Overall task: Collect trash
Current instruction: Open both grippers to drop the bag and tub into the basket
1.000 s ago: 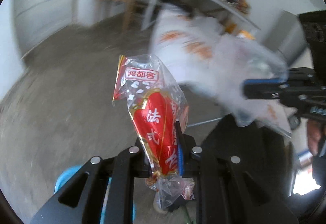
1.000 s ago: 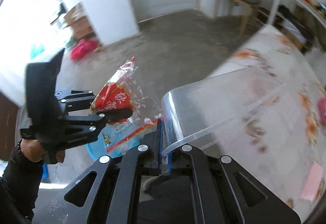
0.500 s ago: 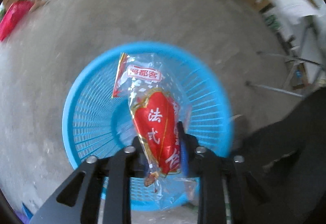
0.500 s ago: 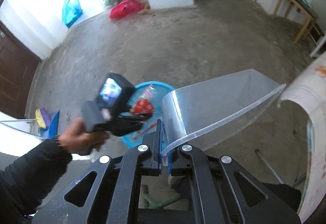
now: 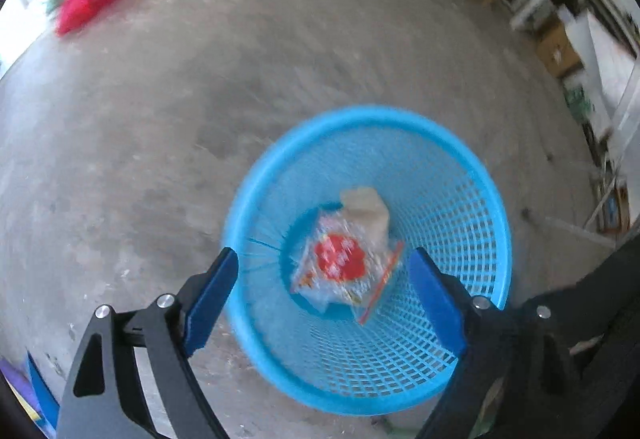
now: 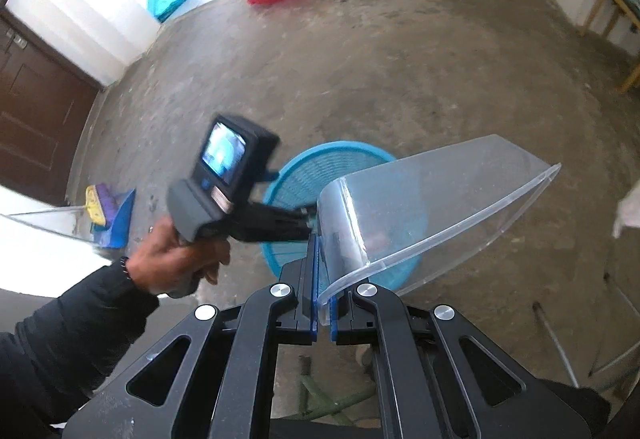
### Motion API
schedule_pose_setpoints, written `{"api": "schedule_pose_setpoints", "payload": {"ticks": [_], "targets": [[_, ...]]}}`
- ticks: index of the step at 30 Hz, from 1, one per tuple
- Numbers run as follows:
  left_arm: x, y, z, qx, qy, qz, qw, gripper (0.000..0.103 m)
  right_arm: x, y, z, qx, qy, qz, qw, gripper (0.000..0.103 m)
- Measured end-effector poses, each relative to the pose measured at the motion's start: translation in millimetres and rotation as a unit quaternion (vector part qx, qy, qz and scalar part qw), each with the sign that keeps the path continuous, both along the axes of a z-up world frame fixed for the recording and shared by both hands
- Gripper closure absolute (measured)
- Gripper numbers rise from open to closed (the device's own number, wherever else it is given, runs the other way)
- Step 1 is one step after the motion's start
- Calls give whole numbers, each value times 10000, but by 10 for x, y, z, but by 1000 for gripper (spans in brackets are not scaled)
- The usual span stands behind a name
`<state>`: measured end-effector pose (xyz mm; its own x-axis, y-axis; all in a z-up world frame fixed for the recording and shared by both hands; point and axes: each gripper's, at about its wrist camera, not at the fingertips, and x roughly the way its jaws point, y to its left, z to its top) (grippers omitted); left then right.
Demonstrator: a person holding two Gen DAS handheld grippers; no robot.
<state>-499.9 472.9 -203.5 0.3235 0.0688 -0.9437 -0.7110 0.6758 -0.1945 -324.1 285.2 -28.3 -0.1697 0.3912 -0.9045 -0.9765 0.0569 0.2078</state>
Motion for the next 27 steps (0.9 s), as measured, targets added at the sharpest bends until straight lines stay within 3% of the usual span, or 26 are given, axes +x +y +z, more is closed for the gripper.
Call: {"api": "schedule_pose_setpoints", "payload": {"ticks": [8,9,10,12,14,20,27], "targets": [[-563,343,164,48,-226,788,9966,18,-437,321,-654,-539,-537,579,9954,100],[-587,346,169,35,-230,802,9965,18,-460,367,-754,-644,-673,626,9937,95],[-604,355,176,51,-228,817,9964,18,-495,419,-910,-868,-927,757,9890,88],[-585,342,215,44,-235,824,9963,18,-520,482,-1117,-1058,-1256,875,9825,34],[-545,316,256,68,-250,783,9966,18,-516,492,-1252,-1056,-1550,903,9781,20],[-392,252,269,135,-269,578,9979,16,-397,335,-1291,-1140,-1579,792,9776,8],[-102,109,384,194,-326,273,9989,15,-159,187,-1095,-935,-1440,429,9842,8]]}}
